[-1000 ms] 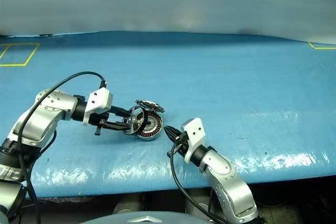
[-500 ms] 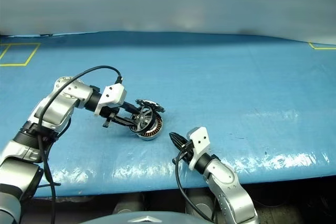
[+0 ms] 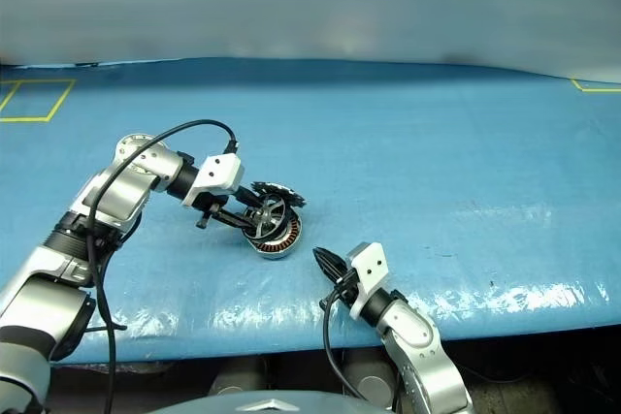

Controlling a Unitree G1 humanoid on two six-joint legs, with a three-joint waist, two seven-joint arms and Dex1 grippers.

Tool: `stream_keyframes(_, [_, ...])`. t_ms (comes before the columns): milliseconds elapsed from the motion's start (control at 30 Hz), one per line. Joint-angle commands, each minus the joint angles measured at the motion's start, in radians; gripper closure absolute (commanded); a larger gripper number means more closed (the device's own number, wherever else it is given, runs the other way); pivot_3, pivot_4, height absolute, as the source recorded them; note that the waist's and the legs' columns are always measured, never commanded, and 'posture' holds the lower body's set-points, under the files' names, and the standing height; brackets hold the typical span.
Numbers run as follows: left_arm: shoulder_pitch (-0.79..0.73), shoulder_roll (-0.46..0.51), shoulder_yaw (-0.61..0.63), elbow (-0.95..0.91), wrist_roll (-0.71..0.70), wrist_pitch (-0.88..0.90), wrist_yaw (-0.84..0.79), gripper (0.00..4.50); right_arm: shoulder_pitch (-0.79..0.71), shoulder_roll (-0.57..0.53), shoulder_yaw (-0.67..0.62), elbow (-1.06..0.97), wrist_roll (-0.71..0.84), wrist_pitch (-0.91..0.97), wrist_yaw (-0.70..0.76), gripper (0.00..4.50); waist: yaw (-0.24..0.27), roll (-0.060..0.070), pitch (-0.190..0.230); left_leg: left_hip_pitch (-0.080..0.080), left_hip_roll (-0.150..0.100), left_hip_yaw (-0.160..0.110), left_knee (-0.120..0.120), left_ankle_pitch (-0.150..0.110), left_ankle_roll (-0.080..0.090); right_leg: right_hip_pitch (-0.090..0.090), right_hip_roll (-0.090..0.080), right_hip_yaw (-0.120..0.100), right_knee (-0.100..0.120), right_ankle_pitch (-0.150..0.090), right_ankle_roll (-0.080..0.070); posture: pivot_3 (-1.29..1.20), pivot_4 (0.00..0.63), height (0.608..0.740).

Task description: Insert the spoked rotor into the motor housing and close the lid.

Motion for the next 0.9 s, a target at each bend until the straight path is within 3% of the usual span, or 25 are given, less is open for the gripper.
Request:
stream_keyframes(33, [-0.029,-0.005,0.005,-0.002,0.009,-0.021,-0.015,2.99,-0.004,0.008,0.004,-0.011,0.004,-0.035,0.010,4.50,0.000,0.000,0.000,0.000,0.000,0.000,0.000,0.000,0.000,0.000,0.000,0.000,0.000,0.000,0.000,0.00,0.150,0.740])
stream_keyframes(900, [-0.032,-0.015,-0.016,0.028,0.061,-0.053,-0.022,2.99,-0.011,0.019,-0.005,0.003,-0.011,-0.035,-0.022,4.50,0.000,0.000,0.000,0.000,0.000,0.000,0.001,0.000,0.000,0.000,0.000,0.000,0.001,0.000,0.000,0.00,0.150,0.740])
